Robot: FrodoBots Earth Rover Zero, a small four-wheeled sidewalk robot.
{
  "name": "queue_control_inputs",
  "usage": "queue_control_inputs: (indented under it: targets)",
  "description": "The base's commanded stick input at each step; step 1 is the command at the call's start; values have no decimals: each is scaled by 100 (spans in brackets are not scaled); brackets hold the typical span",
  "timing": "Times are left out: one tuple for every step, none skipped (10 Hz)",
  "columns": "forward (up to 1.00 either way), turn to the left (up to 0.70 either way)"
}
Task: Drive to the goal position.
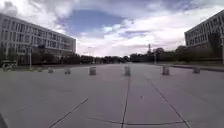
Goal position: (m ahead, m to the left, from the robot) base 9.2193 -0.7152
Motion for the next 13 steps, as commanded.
queue_control_inputs:
  targets:
    - [70, 0]
    - [70, 0]
    - [70, 0]
    - [70, 0]
    - [70, 0]
    - [70, 0]
    - [70, 0]
    - [70, 0]
    - [70, 0]
    - [70, 0]
    - [70, 0]
    - [70, 0]
    - [70, 0]
